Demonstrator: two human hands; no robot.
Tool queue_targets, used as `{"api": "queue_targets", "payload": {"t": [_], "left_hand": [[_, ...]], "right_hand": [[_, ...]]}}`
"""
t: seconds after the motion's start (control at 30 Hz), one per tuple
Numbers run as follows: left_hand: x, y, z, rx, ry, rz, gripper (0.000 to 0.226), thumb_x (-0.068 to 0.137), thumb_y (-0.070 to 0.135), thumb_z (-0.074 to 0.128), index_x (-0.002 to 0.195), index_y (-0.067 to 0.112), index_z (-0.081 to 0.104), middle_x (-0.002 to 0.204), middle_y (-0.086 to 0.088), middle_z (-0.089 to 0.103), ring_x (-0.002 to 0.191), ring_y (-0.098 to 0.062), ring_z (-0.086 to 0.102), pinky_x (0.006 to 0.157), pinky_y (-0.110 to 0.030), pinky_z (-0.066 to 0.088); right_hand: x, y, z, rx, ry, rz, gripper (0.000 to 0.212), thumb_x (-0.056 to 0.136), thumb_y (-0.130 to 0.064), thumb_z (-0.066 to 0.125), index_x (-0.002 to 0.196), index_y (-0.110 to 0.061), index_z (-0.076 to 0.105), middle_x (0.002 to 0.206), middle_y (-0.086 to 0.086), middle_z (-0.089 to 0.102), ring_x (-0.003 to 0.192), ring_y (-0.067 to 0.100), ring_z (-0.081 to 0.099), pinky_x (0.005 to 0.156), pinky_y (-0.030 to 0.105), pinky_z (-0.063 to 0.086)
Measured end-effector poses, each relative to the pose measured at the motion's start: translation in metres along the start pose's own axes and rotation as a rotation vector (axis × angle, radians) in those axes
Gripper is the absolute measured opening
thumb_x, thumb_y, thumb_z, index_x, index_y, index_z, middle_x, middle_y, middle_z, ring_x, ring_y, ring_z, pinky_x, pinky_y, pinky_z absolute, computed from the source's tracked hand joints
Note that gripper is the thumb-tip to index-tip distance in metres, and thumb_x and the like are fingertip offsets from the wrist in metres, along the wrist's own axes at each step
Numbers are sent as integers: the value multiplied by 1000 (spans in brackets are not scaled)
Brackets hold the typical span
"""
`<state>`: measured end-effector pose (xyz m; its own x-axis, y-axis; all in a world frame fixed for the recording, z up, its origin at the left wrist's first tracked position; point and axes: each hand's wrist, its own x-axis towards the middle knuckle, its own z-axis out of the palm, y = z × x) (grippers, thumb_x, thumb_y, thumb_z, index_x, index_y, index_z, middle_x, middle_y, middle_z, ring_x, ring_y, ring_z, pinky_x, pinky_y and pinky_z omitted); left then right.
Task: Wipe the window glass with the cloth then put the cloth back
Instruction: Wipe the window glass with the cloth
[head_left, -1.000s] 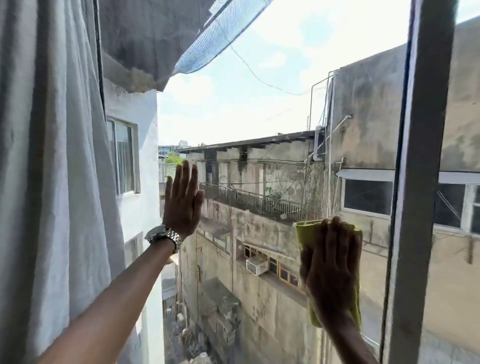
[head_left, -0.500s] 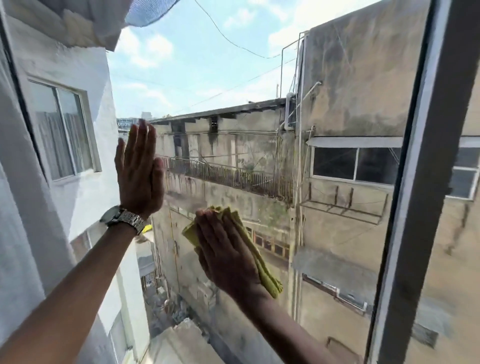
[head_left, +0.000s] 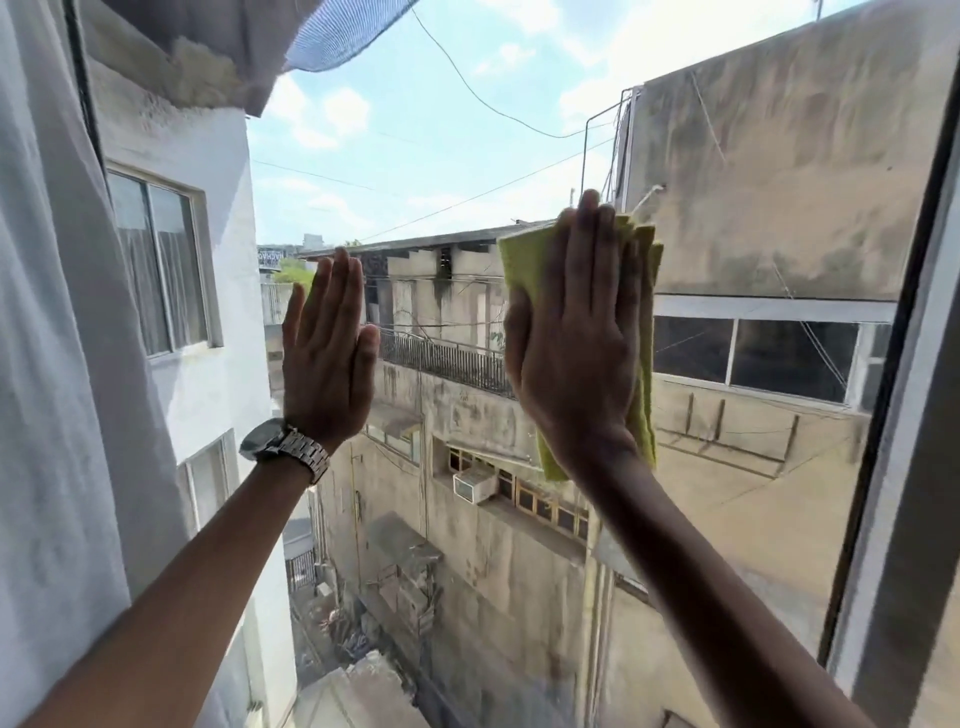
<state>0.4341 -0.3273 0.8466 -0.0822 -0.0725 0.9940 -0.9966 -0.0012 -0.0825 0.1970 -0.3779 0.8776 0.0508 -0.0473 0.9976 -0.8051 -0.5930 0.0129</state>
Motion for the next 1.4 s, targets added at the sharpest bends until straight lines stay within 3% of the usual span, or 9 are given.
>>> {"api": "queue_targets", "payload": {"t": [0.2, 0.3, 0.4, 0.47, 0.6, 0.7, 0.83, 1.1, 1.4], "left_hand": [[0, 0, -4, 28, -9, 22, 58, 102, 17, 33, 157, 1, 28, 167, -17, 26, 158, -27, 20, 131, -49, 15], [0, -1, -5, 29, -13, 19, 58, 102, 21, 31, 157, 2, 28, 167, -16, 27, 158, -27, 21, 130, -51, 17], [-1, 0, -7, 32, -20, 15, 59, 102, 21, 31, 157, 3, 27, 168, -15, 26, 159, -26, 19, 128, -56, 20], [-1, 2, -9, 28, -29, 7, 59, 102, 22, 31, 157, 3, 27, 167, -15, 27, 159, -25, 19, 127, -58, 21], [0, 5, -10, 32, -42, -3, 58, 103, 25, 27, 157, 2, 29, 166, -18, 29, 158, -25, 20, 126, -59, 22], [0, 6, -10, 36, -55, -12, 59, 104, 28, 25, 157, 3, 29, 167, -19, 25, 158, -29, 20, 127, -59, 18], [-1, 1, -5, 40, -33, -74, 62, 102, 33, 27, 159, 8, 24, 169, -17, 20, 159, -29, 17, 129, -60, 9], [-3, -4, -2, 4, 27, -55, 57, 104, 22, 27, 158, 3, 25, 167, -18, 26, 158, -28, 20, 131, -49, 4], [-1, -5, -2, 2, 34, -42, 58, 104, 26, 25, 156, 2, 30, 166, -17, 29, 156, -31, 26, 128, -60, 13]], "right_hand": [[-114, -50, 31, 35, -176, -389, 67, 103, -34, 48, 157, 0, 28, 167, 16, 20, 155, 30, 21, 129, 47, 15], [-169, -22, 18, -36, -331, -579, 68, 102, -40, 51, 157, -4, 32, 167, 14, 19, 154, 27, 26, 126, 45, 20], [-167, 25, -2, -48, -391, -719, 63, 105, -41, 46, 156, -6, 35, 165, 13, 24, 151, 28, 31, 125, 45, 22], [-136, 56, -18, -65, -342, -665, 61, 107, -40, 43, 156, -5, 34, 164, 16, 25, 151, 31, 33, 126, 47, 22], [-30, 96, -43, -95, -157, -359, 63, 108, -37, 42, 155, 2, 32, 164, 25, 24, 154, 38, 22, 128, 54, 18], [34, 78, -41, -116, -100, -202, 66, 110, -42, 31, 159, 1, 20, 167, 25, 16, 156, 37, 12, 129, 52, 12], [51, 42, -22, -99, -29, -60, 67, 110, -43, 27, 160, 1, 17, 167, 23, 16, 156, 35, 12, 130, 48, 11], [-39, -29, 16, 31, -134, -307, 64, 107, -35, 39, 158, 1, 24, 167, 19, 19, 156, 34, 15, 129, 51, 16], [-168, -47, 35, -21, -285, -606, 73, 97, -39, 57, 158, -7, 31, 167, 12, 22, 154, 28, 22, 126, 47, 19]]}}
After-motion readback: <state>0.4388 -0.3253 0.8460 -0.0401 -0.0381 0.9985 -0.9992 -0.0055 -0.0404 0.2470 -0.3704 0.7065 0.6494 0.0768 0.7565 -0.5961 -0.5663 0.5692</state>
